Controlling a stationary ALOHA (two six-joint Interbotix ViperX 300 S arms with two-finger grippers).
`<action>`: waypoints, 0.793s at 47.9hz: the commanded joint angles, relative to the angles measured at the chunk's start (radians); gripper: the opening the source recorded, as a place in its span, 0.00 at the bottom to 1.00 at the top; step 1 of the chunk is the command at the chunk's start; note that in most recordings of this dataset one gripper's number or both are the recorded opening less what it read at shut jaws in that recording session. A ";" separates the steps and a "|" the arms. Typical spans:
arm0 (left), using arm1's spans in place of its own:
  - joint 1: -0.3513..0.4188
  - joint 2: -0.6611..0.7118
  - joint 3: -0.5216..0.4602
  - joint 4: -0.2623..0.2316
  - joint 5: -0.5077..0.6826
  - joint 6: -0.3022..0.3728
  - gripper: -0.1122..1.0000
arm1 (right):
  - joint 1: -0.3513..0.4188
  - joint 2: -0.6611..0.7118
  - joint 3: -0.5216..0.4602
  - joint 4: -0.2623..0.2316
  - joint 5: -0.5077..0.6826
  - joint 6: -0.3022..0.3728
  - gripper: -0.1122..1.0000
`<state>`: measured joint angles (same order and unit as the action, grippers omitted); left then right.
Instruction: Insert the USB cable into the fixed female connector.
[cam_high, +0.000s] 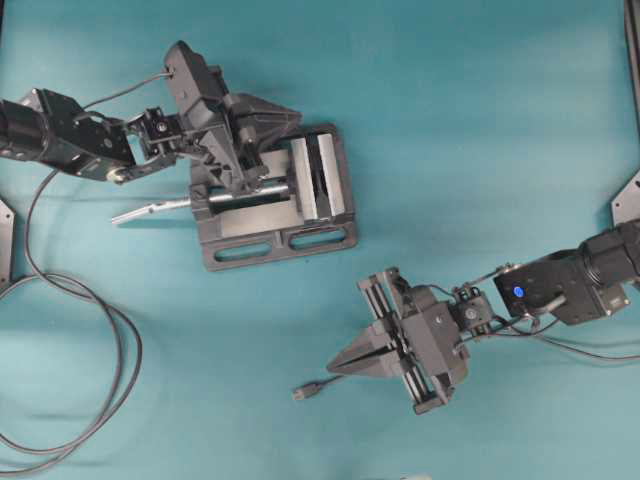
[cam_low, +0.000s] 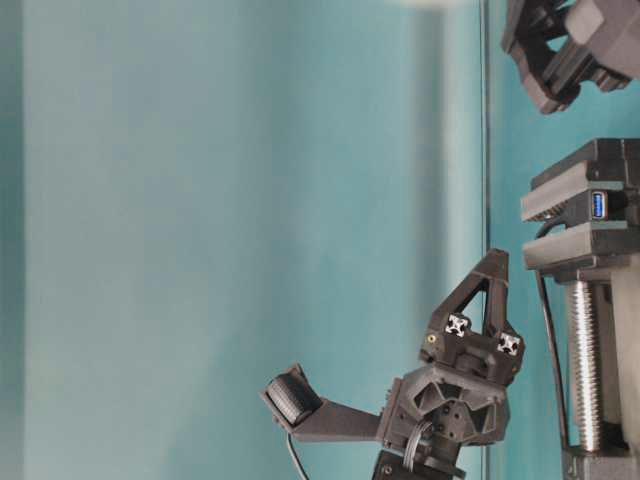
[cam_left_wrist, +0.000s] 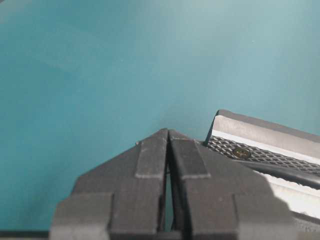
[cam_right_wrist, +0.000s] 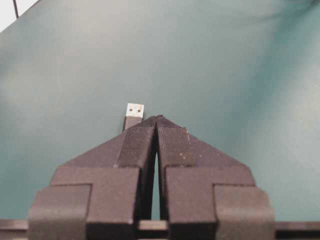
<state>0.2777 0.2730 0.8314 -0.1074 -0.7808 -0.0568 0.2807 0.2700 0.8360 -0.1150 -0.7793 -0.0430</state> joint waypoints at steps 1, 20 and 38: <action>-0.005 -0.026 -0.012 0.026 0.015 0.017 0.11 | 0.002 -0.008 -0.021 0.006 -0.008 0.002 0.10; -0.075 -0.314 0.135 0.028 0.120 0.009 0.11 | 0.025 -0.008 -0.097 0.006 0.137 0.008 0.10; -0.267 -0.508 0.172 0.029 0.353 0.006 0.57 | 0.026 -0.002 -0.106 0.008 0.138 0.049 0.10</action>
<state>0.0506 -0.1871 1.0278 -0.0813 -0.4909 -0.0583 0.3083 0.2761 0.7501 -0.1120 -0.6305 -0.0015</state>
